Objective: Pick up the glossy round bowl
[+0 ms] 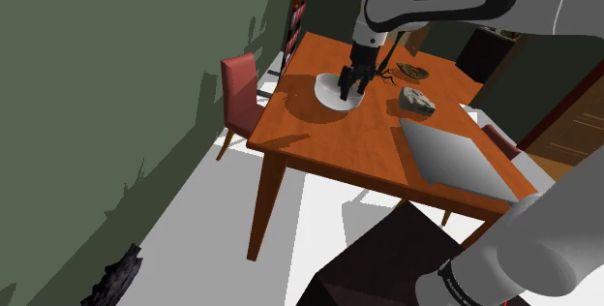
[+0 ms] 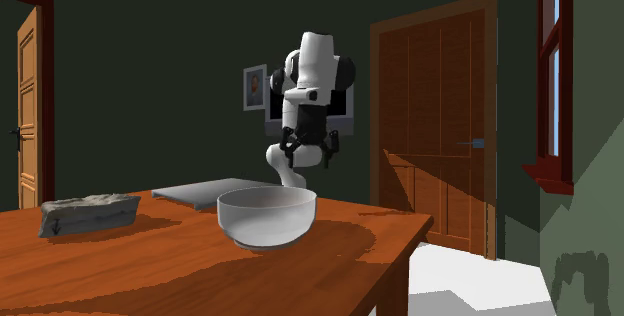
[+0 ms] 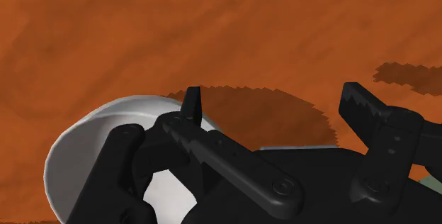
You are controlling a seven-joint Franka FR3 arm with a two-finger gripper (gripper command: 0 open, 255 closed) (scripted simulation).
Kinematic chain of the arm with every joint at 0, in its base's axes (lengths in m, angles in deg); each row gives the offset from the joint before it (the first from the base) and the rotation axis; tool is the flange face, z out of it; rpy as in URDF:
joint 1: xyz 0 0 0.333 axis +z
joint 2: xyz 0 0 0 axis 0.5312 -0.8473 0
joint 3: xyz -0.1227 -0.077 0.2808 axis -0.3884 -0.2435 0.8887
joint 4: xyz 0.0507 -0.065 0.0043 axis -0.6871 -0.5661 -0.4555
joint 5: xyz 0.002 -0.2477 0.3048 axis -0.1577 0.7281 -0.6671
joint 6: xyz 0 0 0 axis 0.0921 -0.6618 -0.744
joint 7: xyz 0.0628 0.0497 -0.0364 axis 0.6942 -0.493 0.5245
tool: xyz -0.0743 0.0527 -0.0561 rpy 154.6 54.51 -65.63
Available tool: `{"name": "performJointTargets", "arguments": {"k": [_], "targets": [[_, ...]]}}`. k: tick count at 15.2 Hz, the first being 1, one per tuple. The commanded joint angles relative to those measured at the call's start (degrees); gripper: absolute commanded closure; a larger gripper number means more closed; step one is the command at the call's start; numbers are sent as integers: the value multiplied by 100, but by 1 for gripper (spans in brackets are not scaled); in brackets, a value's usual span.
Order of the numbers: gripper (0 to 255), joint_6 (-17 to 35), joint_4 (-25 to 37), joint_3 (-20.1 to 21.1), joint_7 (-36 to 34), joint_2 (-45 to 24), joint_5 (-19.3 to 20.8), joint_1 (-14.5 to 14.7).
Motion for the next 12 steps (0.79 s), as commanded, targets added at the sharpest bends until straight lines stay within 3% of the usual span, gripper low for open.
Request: {"name": "performJointTargets", "arguments": {"k": [1,8,12], "targets": [[0,70,421,-5,34,-460,68,-6],[0,-32,2194,-26,150,-2030,269,-2],[0,254,1955,-28,121,-2078,276,-3]]}}
